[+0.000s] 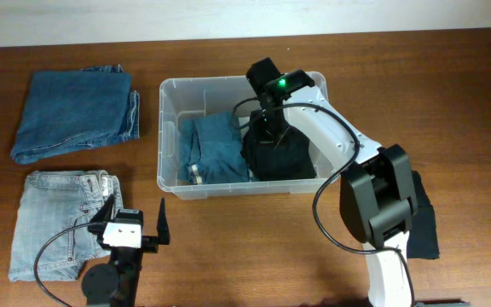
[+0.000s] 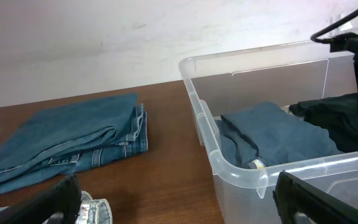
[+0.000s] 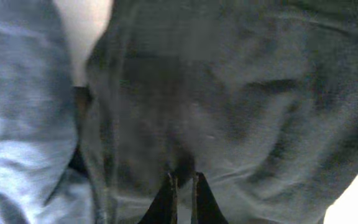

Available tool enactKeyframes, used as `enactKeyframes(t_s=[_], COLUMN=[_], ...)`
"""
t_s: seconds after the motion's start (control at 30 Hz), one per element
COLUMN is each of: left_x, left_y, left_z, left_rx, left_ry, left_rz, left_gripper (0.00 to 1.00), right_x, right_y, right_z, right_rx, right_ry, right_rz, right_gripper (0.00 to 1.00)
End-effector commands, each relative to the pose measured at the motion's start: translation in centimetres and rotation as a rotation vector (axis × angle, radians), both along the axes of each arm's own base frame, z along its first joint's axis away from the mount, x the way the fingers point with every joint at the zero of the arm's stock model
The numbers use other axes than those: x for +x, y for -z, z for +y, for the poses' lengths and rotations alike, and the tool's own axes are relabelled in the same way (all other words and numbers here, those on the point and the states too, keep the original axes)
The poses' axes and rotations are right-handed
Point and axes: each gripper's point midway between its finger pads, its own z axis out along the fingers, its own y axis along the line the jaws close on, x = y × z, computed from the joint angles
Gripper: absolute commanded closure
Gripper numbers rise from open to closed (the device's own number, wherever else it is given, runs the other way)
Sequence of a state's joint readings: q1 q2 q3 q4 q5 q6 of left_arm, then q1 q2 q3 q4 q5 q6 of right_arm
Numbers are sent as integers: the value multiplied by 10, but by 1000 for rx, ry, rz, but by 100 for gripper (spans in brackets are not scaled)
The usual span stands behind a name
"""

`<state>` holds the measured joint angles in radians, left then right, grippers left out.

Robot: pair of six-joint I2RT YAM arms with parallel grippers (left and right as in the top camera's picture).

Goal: Pack container
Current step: 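Lower the black garment beside the denim and release it, then move the right gripper to the black garment with red trim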

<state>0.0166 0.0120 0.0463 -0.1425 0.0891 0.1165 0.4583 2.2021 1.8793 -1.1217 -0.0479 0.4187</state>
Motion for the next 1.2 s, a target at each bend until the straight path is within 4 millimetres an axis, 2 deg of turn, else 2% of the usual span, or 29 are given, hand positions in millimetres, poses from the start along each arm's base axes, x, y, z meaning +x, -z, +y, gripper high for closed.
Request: enactKeyframes(t_s=[0.0, 0.17, 0.27, 0.37, 0.5, 0.53, 0.6, 0.67, 0.73, 0.8, 0.83, 0.87, 0.93, 1.03, 1.07, 1.1, 1.17], left_x=[0, 0, 0, 0, 0, 0, 0, 0, 0, 0, 0, 0, 0, 0, 0, 0, 0], left_y=[2, 2, 2, 2, 2, 2, 2, 2, 2, 2, 2, 2, 2, 2, 2, 2, 2], left_z=[2, 2, 2, 2, 2, 2, 2, 2, 2, 2, 2, 2, 2, 2, 2, 2, 2], left_rx=[17, 17, 17, 17, 17, 17, 17, 17, 17, 17, 17, 17, 17, 17, 17, 17, 17], left_ry=[-10, -10, -10, -10, -10, -10, -10, -10, -10, -10, -10, -10, -10, -10, -10, -10, -10], left_rz=[-1, -1, -1, -1, -1, -1, -1, -1, -1, -1, -1, -1, -1, -1, -1, -1, -1], left_gripper=[1, 1, 1, 1, 1, 1, 0, 1, 1, 1, 1, 1, 1, 1, 1, 1, 1], right_x=[-3, -5, -8, -9, -8, -7, -1, 6, 8, 3, 1, -5, -18, -37, -41, -45, -52], right_y=[-6, 24, 33, 34, 22, 14, -15, -58, -99, -149, -160, -182, -212, -237, -244, -248, -261], right_z=[10, 16, 19, 19, 17, 16, 12, 5, -10, -34, -39, -52, -77, -111, -123, -129, -149], right_rx=[21, 11, 4, 4, 5, 6, 3, -12, -52, -107, -113, -125, -136, -139, -133, -122, -99], right_ry=[-24, -36, -43, -45, -41, -38, -31, -58, -42, -10, -1, 18, 60, 124, 145, 152, 203], right_rz=[-17, 5, 19, 22, 15, 8, -33, -98, -158, -230, -242, -265, -289, -297, -306, -310, -335], right_gripper=[96, 96, 96, 96, 96, 96, 96, 96, 95, 90, 89, 85, 68, 47, 16, 3, 0])
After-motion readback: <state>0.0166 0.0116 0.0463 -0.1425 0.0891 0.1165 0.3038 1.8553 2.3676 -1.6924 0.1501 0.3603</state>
